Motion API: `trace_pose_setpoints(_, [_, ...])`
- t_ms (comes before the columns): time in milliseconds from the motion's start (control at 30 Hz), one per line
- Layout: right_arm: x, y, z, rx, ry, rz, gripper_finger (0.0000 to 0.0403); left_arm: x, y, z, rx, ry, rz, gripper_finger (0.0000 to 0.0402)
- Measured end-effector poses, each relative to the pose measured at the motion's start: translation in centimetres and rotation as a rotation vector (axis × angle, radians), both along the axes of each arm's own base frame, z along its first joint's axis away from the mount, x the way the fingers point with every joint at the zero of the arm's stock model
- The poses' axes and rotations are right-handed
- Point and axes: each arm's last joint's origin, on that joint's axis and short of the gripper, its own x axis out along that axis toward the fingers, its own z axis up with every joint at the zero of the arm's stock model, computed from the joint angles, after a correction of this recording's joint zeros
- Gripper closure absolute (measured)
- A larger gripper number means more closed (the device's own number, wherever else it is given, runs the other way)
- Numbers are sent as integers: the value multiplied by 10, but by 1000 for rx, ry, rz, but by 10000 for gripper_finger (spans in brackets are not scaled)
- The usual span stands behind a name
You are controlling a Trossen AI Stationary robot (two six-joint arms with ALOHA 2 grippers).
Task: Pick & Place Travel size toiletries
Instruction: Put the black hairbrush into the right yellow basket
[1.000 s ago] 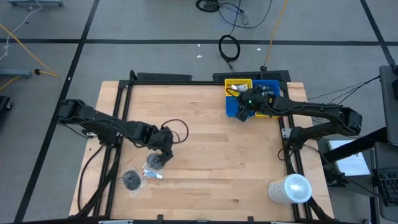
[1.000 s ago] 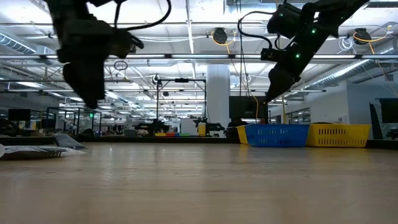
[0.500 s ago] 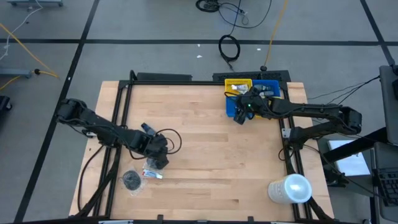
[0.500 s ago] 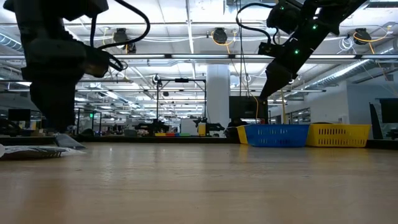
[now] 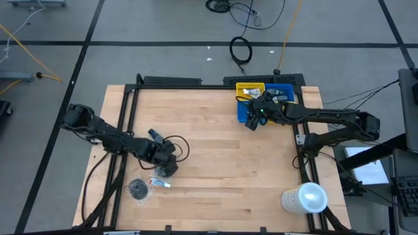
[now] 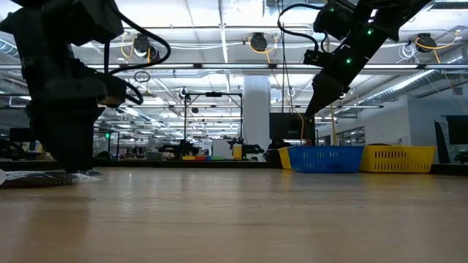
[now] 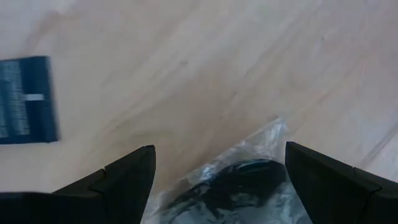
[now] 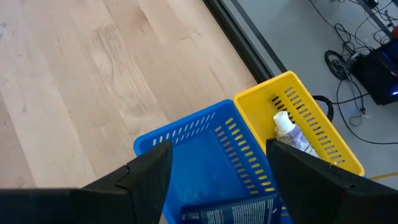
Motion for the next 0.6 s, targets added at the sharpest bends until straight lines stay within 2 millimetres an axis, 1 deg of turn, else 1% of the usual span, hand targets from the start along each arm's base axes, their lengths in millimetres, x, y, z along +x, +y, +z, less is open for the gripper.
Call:
trace_pose_setpoints(100, [0, 0, 1, -4, -6, 1, 149, 6, -3, -8, -5, 4, -23, 55])
trace_pose_setpoints(200, [1, 0, 1, -6, -13, 1, 149, 9, -5, -16, 11, 53, -29, 55])
trace_pose_setpoints(300, [1, -1, 2, -9, -21, 1, 149, 11, -8, -20, 29, 80, -42, 55])
trace_pose_setpoints(367, [2, -1, 2, -12, -24, 2, 149, 12, -10, -19, 29, 80, -50, 55])
trace_pose_setpoints(500, [2, -1, 3, -26, -28, 10, 149, 18, -18, -8, 40, 97, -58, 55])
trace_pose_setpoints(600, [3, -1, 3, -27, -28, 11, 149, 21, -23, -7, 17, 118, -73, 55])
